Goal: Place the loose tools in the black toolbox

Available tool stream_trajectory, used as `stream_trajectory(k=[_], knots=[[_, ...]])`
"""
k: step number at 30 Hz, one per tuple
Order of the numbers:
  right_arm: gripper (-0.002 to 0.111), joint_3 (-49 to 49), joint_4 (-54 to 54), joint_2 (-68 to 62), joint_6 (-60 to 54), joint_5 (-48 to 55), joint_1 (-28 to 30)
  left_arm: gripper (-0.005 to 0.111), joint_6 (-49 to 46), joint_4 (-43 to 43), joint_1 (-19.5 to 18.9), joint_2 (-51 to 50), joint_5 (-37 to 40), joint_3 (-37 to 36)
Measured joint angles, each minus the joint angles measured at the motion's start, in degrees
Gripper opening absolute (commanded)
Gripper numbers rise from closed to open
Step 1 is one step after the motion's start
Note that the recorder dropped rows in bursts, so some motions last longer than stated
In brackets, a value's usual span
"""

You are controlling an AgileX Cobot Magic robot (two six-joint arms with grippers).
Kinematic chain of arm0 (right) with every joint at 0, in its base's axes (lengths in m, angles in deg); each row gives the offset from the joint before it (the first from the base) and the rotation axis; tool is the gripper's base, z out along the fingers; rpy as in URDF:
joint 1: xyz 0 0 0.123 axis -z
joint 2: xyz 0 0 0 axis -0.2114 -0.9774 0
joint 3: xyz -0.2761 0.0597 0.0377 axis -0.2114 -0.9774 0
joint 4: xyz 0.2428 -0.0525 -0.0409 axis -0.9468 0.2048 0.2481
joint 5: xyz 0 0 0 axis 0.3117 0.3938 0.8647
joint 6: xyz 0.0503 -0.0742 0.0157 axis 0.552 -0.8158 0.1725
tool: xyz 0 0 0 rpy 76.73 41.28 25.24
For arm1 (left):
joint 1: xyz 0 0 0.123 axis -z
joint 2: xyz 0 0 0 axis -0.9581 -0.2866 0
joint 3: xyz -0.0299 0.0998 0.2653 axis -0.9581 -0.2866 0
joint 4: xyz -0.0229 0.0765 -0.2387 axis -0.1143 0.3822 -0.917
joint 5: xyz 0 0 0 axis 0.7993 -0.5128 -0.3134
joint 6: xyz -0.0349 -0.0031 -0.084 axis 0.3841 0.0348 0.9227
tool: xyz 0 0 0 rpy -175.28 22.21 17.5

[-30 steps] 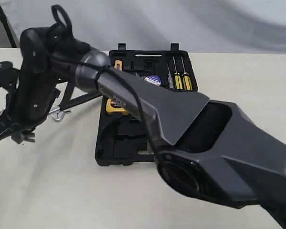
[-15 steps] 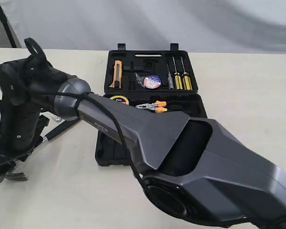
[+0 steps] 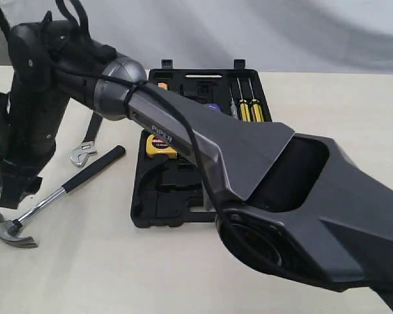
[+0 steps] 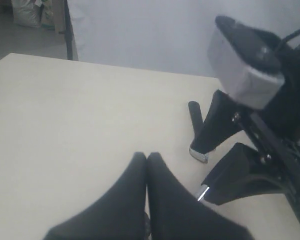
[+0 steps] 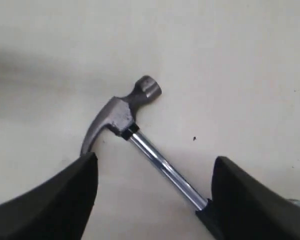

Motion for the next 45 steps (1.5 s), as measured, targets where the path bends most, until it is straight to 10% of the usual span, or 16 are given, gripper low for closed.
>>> stream_trajectory(k=[24,31,45], knots=[[0.049,0.68,6.74,-8.97,-16.01,-2.25,0.34,0.001,0.0,0.0,0.0,0.0,0.0,0.0],[0.0,0.68,4.78,-9.21,-16.69,-2.14,0.45,0.001,0.0,0.0,0.0,0.0,0.0,0.0],[-0.001,1.45,4.93,-8.43,-21.21,-1.14,0.45,0.001,0.0,0.0,0.0,0.0,0.0,0.0]])
